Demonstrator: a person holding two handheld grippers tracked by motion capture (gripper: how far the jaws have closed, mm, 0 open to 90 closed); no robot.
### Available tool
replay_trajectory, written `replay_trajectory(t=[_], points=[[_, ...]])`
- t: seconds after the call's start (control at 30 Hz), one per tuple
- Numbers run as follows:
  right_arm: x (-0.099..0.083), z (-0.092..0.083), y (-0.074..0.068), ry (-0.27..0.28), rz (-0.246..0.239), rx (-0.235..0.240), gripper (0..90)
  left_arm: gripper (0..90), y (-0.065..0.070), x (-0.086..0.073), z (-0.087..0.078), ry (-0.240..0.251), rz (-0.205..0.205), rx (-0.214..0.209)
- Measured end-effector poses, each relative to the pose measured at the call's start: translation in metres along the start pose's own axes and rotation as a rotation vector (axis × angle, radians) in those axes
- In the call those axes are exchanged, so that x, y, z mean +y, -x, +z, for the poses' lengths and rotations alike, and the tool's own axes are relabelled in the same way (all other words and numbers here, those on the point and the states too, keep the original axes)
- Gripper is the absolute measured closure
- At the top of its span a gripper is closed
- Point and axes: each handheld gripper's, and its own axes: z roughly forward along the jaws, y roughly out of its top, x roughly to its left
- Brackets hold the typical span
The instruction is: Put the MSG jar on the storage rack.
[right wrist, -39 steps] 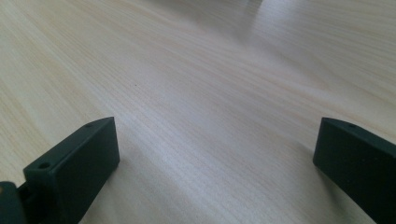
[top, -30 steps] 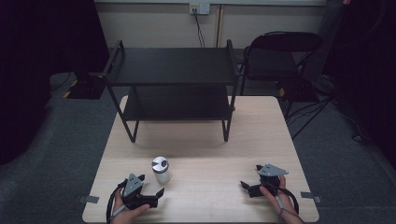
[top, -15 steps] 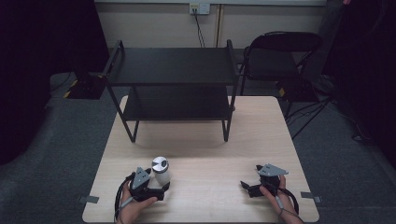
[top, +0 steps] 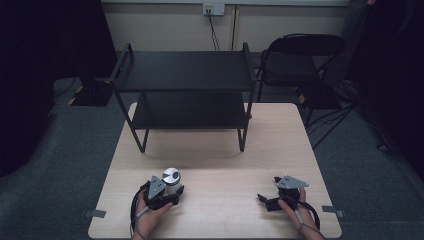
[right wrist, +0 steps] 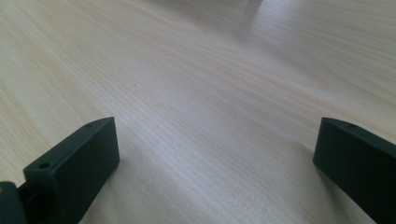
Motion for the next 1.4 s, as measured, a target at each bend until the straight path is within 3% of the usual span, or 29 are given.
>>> replay_trajectory(t=[0.3, 0.53, 0.97, 1.1, 1.4], points=[[0.0, 0.0, 0.0, 0.0, 0.0, 0.0, 0.0, 31.1, 0.001, 0.001, -0.001, -0.003, 0.007, 0.003], [0.0, 0.0, 0.0, 0.0, 0.0, 0.0, 0.0, 31.1, 0.0, 0.009, -0.008, 0.009, -0.03, 0.005], [0.0, 0.0, 0.0, 0.0, 0.0, 0.0, 0.0, 31.1, -0.011, 0.091, -0.024, 0.022, -0.003, -0.022], [0.0, 0.0, 0.0, 0.0, 0.0, 0.0, 0.0, 31.2, -0.014, 0.112, -0.022, 0.037, -0.035, -0.03], [0.0, 0.0, 0.0, 0.0, 0.0, 0.0, 0.0, 31.1, -0.016, 0.168, -0.003, 0.074, -0.069, 0.029]])
